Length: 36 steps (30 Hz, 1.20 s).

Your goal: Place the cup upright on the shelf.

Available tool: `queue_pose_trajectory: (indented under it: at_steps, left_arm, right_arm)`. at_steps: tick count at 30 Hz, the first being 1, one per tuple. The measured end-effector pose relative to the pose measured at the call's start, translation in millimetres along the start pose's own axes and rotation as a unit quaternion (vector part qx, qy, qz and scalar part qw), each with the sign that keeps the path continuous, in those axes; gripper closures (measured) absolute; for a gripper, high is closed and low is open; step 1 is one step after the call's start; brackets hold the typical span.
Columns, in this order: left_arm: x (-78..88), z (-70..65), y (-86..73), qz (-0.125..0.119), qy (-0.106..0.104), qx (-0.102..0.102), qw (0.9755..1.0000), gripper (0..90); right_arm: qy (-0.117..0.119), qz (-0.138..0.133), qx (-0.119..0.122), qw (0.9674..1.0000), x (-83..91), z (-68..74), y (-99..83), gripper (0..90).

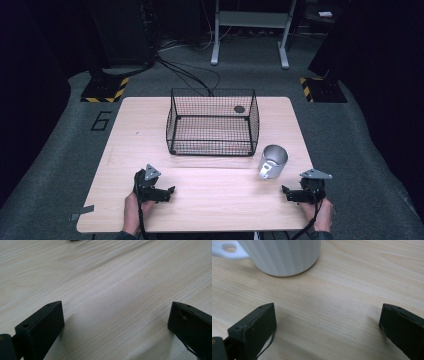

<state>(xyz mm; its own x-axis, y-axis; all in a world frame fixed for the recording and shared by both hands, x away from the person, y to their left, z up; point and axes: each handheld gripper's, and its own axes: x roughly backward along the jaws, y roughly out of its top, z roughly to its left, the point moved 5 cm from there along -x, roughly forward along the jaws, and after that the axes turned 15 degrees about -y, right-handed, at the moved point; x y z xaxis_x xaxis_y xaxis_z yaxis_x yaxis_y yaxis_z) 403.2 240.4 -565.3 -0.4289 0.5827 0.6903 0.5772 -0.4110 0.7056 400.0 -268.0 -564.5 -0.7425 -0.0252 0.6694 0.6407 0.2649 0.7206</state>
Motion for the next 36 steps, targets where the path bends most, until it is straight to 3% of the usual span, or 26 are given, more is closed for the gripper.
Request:
queue_pose_trajectory:
  at_steps: [12, 19, 36]
  left_arm:
    - [-0.1, 0.0, -0.2, 0.0, 0.002, 0.0, 1.0, 0.6]
    - [0.0, 0.0, -0.2, 0.001, 0.0, -0.002, 1.0, 0.6]
    - [-0.2, 0.0, -0.1, -0.001, 0.001, -0.002, 1.0, 0.6]
  right_arm:
    - [0.008, 0.015, -0.013, 0.9998, 2.4, 0.3, 1.8, 0.0]
    - [0.021, 0.004, -0.029, 0.9993, 14.2, 0.5, 12.1, 0.0]
    - [0.051, -0.024, -0.032, 0.9979, 44.9, 3.7, 45.5, 0.0]
